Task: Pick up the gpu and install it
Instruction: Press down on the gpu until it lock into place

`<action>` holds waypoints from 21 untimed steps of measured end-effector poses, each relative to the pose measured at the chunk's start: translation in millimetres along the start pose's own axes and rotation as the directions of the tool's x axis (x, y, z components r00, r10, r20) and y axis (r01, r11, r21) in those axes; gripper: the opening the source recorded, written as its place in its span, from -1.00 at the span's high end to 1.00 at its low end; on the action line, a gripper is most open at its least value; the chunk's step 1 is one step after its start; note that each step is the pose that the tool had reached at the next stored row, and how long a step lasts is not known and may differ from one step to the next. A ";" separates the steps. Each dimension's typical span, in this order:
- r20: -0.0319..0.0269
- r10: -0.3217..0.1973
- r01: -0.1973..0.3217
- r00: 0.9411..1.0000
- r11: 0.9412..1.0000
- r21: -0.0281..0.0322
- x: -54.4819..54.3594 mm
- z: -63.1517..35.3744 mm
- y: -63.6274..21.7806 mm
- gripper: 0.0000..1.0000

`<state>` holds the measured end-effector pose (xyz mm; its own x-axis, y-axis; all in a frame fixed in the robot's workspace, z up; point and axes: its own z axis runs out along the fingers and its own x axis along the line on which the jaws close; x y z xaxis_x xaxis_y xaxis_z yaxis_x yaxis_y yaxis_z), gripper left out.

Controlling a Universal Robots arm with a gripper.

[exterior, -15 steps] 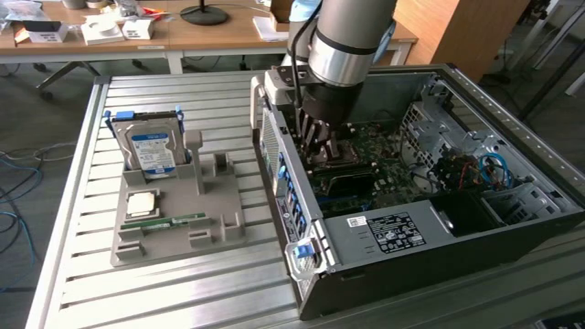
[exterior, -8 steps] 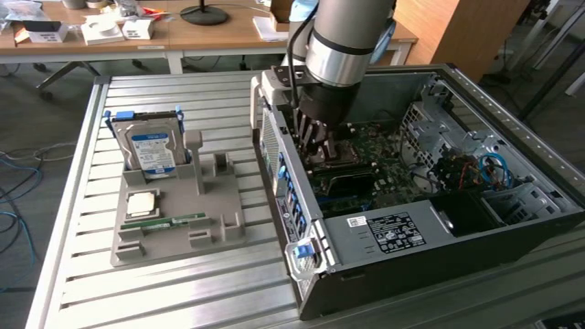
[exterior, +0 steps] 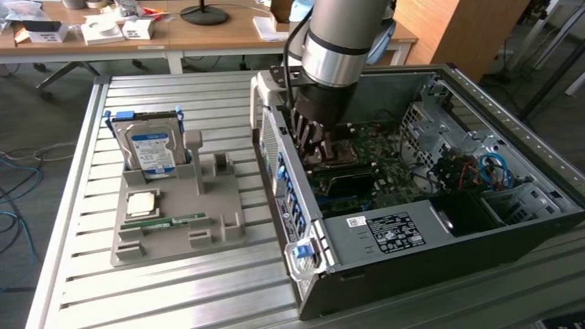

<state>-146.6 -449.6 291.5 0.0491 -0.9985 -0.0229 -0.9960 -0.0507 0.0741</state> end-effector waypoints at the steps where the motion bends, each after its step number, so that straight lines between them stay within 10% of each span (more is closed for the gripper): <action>1: 0.000 0.000 0.000 1.000 1.000 0.000 0.0 0.0 0.0 0.79; 21: 0.000 0.000 0.000 1.000 1.000 0.000 0.2 -0.4 -4.1 0.79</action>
<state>-142.5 -449.7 291.6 0.0490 -0.9985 -0.0228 -0.9960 -0.0506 0.0743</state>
